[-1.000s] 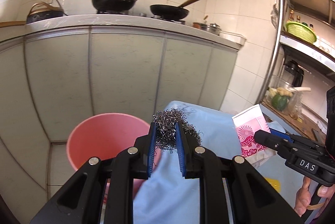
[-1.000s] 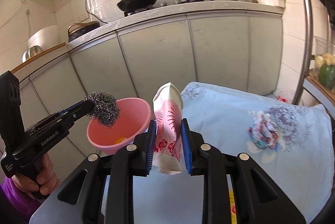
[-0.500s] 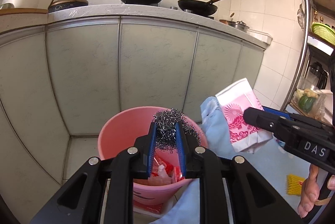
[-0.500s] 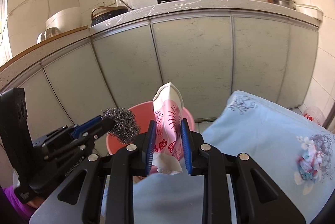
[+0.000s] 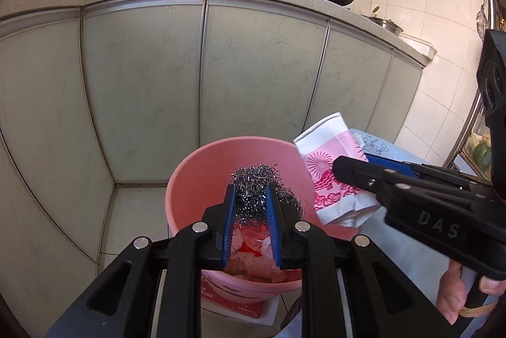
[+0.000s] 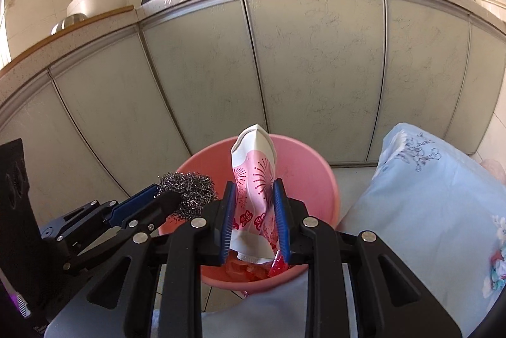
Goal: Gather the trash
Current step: 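Open both grippers over the pink bin to drop the cup and steel wool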
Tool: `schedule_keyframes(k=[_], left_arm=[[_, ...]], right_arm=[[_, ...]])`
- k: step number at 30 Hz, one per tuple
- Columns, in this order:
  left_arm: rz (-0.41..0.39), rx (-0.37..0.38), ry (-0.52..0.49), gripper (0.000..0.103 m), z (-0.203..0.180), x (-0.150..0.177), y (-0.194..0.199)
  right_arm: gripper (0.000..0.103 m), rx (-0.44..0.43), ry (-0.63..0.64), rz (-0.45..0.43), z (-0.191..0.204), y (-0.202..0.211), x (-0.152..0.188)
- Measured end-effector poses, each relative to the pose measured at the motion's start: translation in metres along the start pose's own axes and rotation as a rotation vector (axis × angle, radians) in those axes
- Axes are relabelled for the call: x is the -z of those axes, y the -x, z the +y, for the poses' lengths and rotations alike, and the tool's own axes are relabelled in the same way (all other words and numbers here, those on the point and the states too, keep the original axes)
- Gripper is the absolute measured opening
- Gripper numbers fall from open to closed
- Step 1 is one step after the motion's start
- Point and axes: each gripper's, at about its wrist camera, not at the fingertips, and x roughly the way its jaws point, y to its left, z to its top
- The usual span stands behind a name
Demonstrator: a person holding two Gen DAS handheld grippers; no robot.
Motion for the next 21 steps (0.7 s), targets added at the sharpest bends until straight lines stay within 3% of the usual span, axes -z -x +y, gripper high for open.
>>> schedule_keyframes(k=[14,21], left_arm=[[0.064,-0.008,0.017,0.023,0.005,0.007,-0.029],[0.05,-0.015,0.02,0.042,0.004,0.002,-0.025]], right_arm=[[0.025,0.04,-0.042,0.086,-0.009,-0.037,0.005],[0.026,0.042,-0.046,0.096,-0.009,-0.034,0.003]])
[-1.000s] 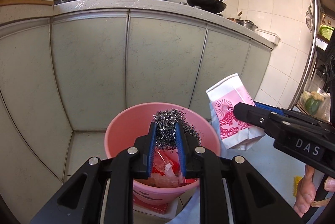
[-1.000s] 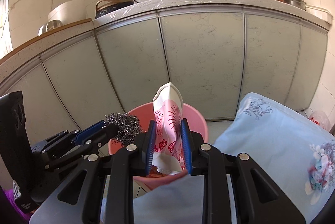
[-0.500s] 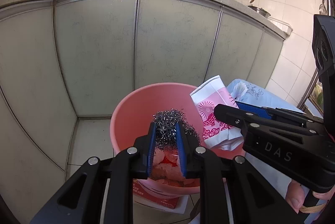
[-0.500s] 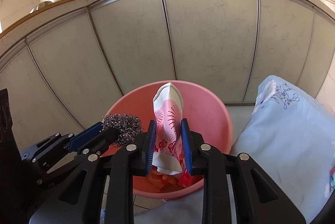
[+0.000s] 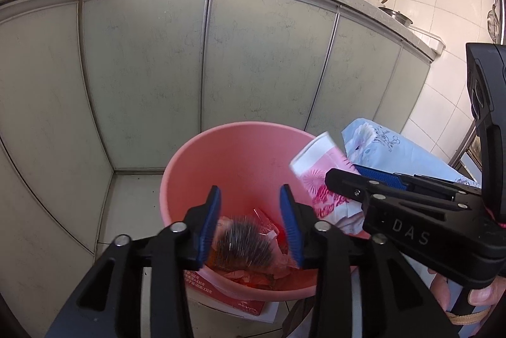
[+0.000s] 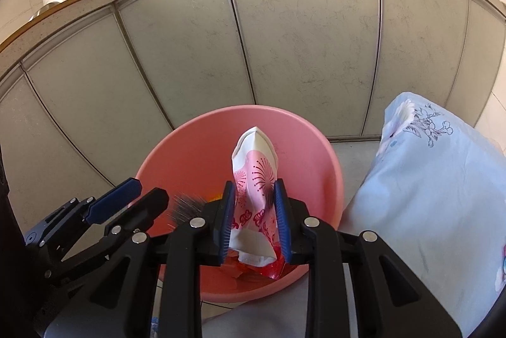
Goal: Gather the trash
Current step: 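Open both grippers over the pink bin to drop the cup and steel wool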
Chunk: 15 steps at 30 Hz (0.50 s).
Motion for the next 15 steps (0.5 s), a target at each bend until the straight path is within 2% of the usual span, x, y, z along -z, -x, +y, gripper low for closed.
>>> schedule_keyframes(k=[4,6,8,15], left_arm=[[-0.004,0.002,0.015,0.047,0.003,-0.004,0.005],[-0.002,0.005,0.026,0.047,0.004,-0.005,0.008],[-0.007,0.006,0.028,0.049,0.005,-0.006,0.012],[-0.039,0.006,0.008,0.049,-0.002,-0.009,0.03]], right_arm=[[0.028,0.009,0.018,-0.007,0.002,0.006,-0.002],[0.035,0.006,0.017,-0.016,0.002,0.01,-0.003],[0.038,0.004,0.015,-0.036,0.001,0.015,-0.002],[0.038,-0.006,0.019,-0.073,0.0,0.038,0.001]])
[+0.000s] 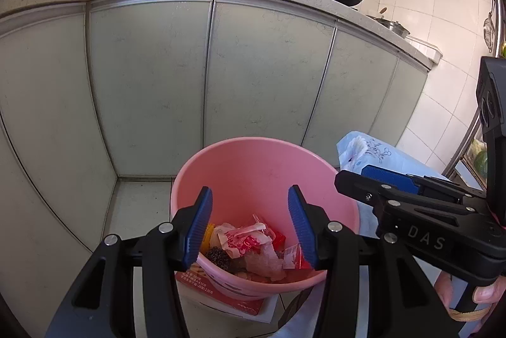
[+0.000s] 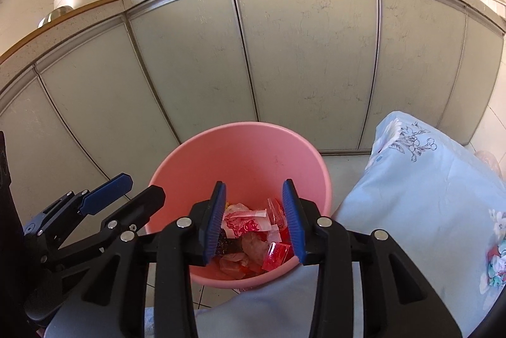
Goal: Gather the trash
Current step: 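Open both grippers over the pink bin to drop the cup and steel wool, then move both tools back over the table trash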
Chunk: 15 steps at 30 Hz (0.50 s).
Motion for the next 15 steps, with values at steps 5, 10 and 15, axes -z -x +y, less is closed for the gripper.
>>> schedule_keyframes(k=[5,10,15], left_arm=[[-0.017,-0.003,0.0,0.049,-0.004,-0.003,0.013],[-0.034,-0.006,0.004,0.049,-0.007,-0.008,0.025],[-0.059,0.004,-0.01,0.049,-0.019,-0.011,0.04]], right_arm=[[0.038,-0.011,-0.027,-0.021,-0.009,0.02,0.003],[0.038,-0.019,-0.055,-0.052,-0.019,0.046,0.008],[0.038,-0.018,-0.073,-0.071,-0.03,0.071,0.018]])
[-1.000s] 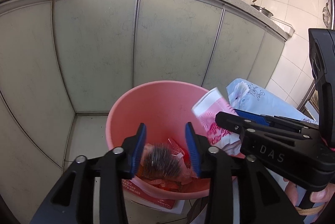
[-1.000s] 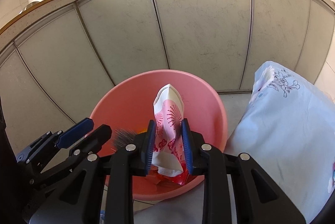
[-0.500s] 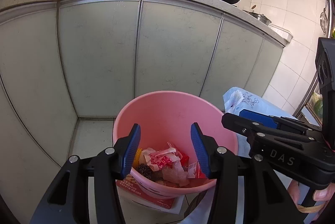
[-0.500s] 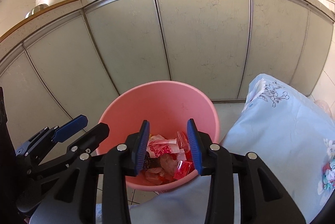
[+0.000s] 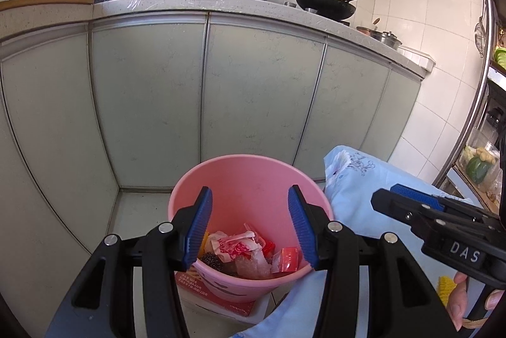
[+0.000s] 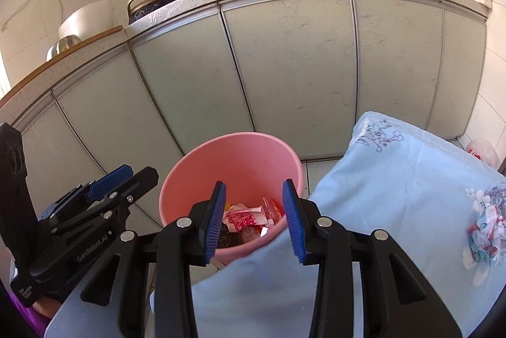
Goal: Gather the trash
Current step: 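Move both tools back over the table trash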
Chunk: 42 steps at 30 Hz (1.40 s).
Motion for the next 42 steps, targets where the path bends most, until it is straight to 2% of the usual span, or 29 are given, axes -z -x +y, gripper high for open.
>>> schedule_keyframes(k=[12,22,32,38,42], left_arm=[[-0.046,0.091,-0.062,0.049,-0.048,-0.01,0.031],[-0.055,0.184,-0.158,0.049,-0.093,0.0,0.05],[-0.055,0.258,-0.207,0.049,-0.123,0.009,0.063],[-0.029,0.297,-0.231,0.049,-0.138,0.016,0.059],[0.002,0.321,-0.244,0.049,-0.147,0.021,0.051]], right_arm=[[0.038,0.056,-0.045,-0.035,-0.03,0.062,0.025],[0.038,0.105,-0.097,-0.112,-0.052,0.108,0.044],[0.038,0.192,-0.159,-0.166,-0.089,0.158,0.063],[0.038,0.242,-0.196,-0.138,-0.121,0.174,0.085],[0.038,0.229,-0.209,-0.08,-0.134,0.176,0.105]])
